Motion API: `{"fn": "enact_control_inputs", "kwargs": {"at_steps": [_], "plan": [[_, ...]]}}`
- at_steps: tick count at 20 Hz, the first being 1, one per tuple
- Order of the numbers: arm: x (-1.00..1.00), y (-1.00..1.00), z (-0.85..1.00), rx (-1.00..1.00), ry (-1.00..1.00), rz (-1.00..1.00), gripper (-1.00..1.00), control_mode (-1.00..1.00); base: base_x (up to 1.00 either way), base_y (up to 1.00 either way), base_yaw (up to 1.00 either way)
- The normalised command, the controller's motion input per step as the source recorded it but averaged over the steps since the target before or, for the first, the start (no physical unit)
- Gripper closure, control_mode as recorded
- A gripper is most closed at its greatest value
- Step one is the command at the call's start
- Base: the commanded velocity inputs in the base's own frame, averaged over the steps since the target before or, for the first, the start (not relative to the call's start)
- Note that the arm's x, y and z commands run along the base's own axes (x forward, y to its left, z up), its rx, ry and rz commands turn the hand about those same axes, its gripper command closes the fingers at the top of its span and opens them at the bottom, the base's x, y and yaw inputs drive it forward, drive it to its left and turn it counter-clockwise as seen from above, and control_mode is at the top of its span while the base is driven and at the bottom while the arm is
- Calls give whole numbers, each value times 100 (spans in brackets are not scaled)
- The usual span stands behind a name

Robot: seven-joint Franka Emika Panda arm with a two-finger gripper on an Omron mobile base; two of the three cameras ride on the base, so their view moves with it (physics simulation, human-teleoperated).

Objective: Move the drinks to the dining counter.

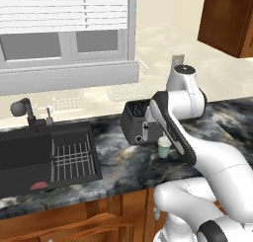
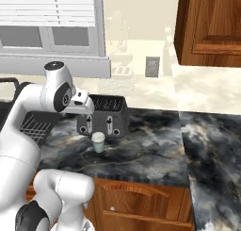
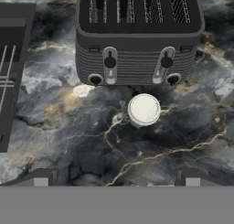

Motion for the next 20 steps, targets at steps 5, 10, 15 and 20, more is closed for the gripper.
{"fn": "enact_control_inputs", "kwargs": {"at_steps": [5, 10, 15, 20], "plan": [[0, 0, 0, 0, 0, 0, -100, 100, 61, -61, -40], [0, 0, 0, 0, 0, 0, -100, 100, 55, -53, -39], [0, 0, 0, 0, 0, 0, -100, 100, 66, -6, -24], [0, 0, 0, 0, 0, 0, -100, 100, 85, 0, -5]]}}
